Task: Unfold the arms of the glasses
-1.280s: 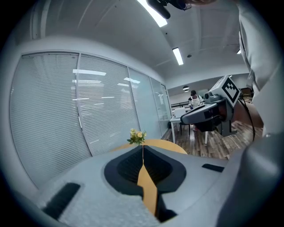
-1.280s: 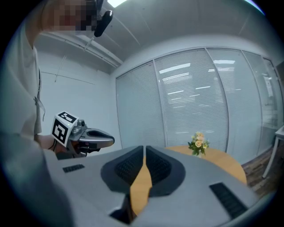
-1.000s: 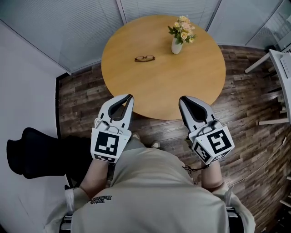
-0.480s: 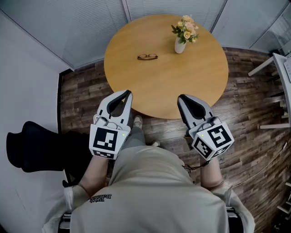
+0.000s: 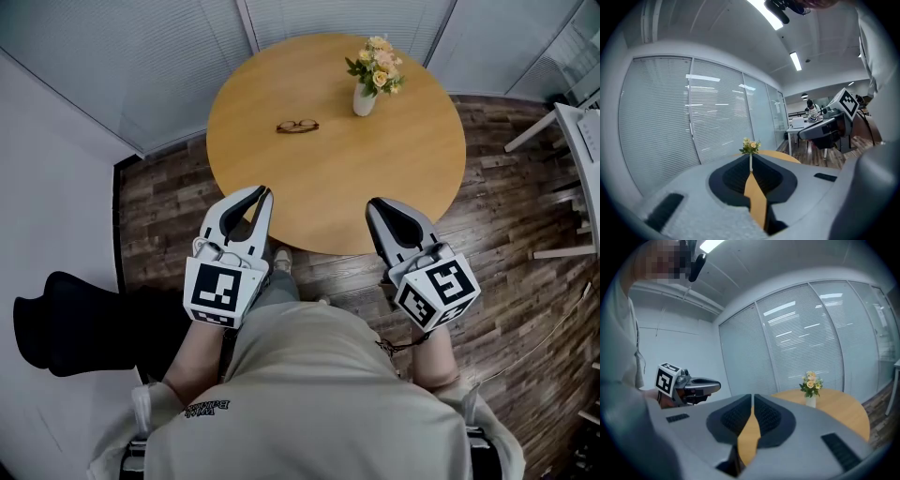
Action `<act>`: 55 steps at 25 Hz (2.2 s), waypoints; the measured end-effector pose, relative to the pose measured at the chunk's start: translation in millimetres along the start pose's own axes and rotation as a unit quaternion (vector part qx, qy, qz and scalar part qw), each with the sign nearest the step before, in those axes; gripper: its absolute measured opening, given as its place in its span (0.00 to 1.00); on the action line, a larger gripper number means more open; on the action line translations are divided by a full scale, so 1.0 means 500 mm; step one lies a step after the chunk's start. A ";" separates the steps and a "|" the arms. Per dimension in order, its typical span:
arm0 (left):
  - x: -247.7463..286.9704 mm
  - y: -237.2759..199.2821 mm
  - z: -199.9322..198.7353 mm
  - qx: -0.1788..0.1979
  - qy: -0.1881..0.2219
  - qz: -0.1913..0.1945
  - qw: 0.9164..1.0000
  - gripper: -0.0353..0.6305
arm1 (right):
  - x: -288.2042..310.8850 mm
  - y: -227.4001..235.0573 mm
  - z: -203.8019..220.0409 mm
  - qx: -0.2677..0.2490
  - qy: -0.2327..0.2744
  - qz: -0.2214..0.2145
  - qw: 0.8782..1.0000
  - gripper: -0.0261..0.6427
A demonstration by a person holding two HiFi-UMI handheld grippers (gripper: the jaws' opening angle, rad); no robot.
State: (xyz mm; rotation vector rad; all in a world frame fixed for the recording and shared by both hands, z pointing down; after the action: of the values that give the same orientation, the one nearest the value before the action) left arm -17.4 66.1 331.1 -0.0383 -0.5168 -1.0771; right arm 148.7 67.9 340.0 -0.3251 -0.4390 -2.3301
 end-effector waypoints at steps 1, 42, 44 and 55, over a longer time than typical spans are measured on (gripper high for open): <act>0.007 -0.007 0.000 0.002 -0.001 0.003 1.000 0.09 | 0.008 0.002 -0.004 -0.001 -0.001 0.002 1.000 0.10; 0.183 -0.367 0.092 0.036 -0.021 0.137 0.990 0.09 | 0.393 -0.018 -0.163 -0.016 -0.040 0.124 0.991 0.10; 0.186 -0.363 0.092 0.038 -0.024 0.138 0.989 0.09 | 0.396 -0.014 -0.167 -0.015 -0.037 0.121 0.992 0.10; 0.262 -0.331 0.080 0.039 -0.051 0.137 0.989 0.09 | 0.414 0.072 -0.172 -0.014 -0.043 0.107 0.993 0.10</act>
State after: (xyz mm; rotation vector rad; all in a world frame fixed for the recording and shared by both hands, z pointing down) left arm -125.0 -111.9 385.8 -0.0929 -0.6256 -0.7892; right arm 19.9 -119.0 342.7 -0.4643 -0.3928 -2.1202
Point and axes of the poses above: the fingertips, and each gripper's own axes: x forward along the fingers, y to its right, z out of its underside, the point moved 1 cm from there along -x, backward along the fingers, and after that the axes turned 11 degrees about -y, right-handed, at the moved point
